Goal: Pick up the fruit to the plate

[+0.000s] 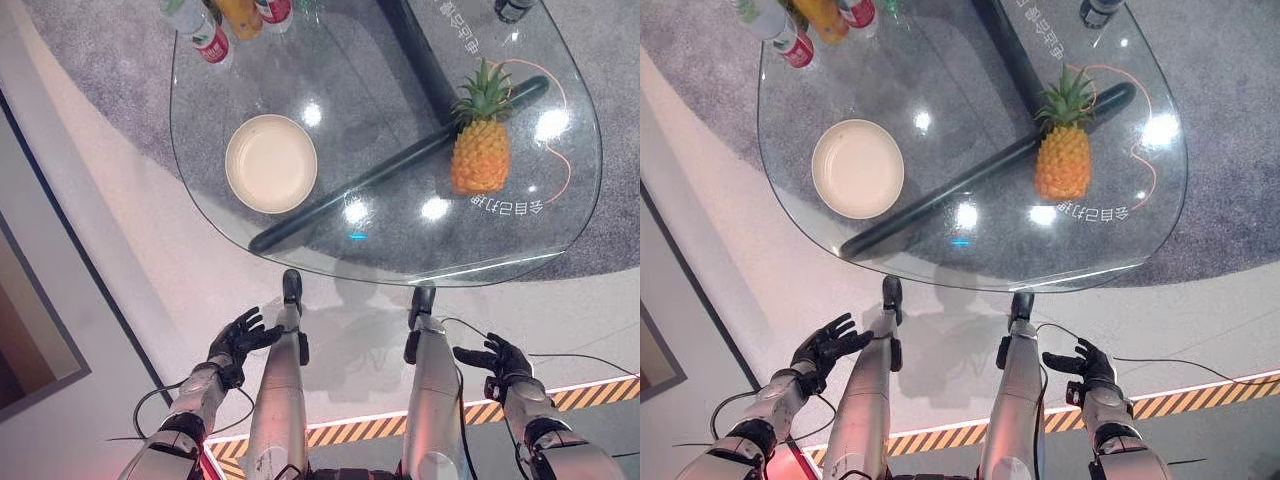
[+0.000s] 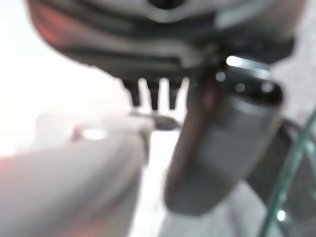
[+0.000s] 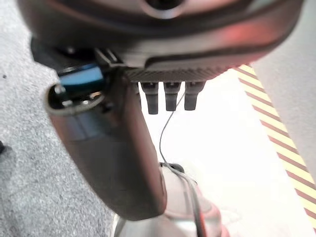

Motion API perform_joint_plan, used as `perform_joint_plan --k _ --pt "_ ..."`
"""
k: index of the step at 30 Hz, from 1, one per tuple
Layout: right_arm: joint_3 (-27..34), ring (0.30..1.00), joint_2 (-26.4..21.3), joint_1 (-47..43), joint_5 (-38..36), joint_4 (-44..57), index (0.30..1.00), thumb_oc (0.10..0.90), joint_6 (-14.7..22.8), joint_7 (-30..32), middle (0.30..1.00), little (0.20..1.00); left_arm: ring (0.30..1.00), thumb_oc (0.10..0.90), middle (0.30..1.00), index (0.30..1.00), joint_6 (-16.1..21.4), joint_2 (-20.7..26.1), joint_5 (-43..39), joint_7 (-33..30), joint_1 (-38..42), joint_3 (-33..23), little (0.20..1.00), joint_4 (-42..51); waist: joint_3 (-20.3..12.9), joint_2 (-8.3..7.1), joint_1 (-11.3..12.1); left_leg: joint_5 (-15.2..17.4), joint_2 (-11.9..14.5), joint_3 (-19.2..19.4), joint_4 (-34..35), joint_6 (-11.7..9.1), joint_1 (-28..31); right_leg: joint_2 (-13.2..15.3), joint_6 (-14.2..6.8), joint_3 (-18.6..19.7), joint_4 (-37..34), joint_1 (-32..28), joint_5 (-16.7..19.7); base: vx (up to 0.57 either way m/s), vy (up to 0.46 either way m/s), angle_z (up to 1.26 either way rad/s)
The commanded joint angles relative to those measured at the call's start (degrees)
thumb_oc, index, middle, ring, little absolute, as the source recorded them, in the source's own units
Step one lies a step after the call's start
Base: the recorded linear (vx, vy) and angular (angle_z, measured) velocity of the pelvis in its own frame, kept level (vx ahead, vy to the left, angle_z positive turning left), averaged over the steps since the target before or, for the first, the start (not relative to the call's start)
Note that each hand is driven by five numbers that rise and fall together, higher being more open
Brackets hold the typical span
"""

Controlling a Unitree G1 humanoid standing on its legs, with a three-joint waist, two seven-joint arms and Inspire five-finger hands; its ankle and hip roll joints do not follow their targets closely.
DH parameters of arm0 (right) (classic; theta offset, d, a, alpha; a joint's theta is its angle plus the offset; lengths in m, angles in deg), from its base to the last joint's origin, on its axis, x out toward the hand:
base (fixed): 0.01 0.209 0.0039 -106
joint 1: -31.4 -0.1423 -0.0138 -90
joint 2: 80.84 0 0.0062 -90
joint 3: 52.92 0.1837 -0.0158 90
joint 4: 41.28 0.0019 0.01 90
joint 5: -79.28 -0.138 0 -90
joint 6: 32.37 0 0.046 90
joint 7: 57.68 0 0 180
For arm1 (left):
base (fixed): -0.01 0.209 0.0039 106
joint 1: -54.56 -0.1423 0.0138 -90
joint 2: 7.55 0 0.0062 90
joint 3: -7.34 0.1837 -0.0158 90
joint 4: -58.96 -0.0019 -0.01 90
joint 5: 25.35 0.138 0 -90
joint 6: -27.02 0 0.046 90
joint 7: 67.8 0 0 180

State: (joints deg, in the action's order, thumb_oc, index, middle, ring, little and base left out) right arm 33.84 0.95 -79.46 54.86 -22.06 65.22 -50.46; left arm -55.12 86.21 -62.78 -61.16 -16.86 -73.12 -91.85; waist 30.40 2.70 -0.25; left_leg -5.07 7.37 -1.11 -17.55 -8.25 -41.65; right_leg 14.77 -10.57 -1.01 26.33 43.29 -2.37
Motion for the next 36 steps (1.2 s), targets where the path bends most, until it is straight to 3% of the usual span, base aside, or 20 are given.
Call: perform_joint_plan --k 1,26,36 --pt "2.5 0.9 -0.7 3.7 -2.3 1.1 0.9 0.8 2.5 2.6 0.9 0.9 0.9 0.8 0.9 0.9 3.7 4.0 -1.1 -3.9 -2.3 -3.3 0.9 -1.6 -0.6 -1.81 0.2 7.3 -0.5 -2.8 -10.7 4.0 -3.6 -0.6 2.7 0.8 -1.6 2.5 5.4 -0.03 -0.012 -0.04" --pt "2.0 0.9 -3.6 -0.3 -5.5 2.1 0.9 0.8 7.0 4.7 0.9 0.9 0.9 0.8 0.9 0.9 5.7 5.7 -2.5 -7.1 0.1 -2.4 0.9 -2.6 -0.6 -2.5 0.8 7.9 -0.5 -2.5 -11.5 4.4 -6.0 -0.7 3.2 -1.3 -2.1 4.1 5.8 0.0 -0.001 0.0" --pt "7.4 0.9 -11.1 -2.6 -8.1 0.5 0.9 0.8 7.5 13.4 0.9 0.9 0.9 0.8 0.9 0.9 5.1 7.7 -2.7 -5.9 0.2 -1.8 0.9 -2.7 -0.6 -3.07 1.6 8.3 -0.4 -2.8 -11.3 4.5 -6.0 -0.4 2.9 -2.9 -2.9 3.0 5.9 0.0 -0.004 0.0"
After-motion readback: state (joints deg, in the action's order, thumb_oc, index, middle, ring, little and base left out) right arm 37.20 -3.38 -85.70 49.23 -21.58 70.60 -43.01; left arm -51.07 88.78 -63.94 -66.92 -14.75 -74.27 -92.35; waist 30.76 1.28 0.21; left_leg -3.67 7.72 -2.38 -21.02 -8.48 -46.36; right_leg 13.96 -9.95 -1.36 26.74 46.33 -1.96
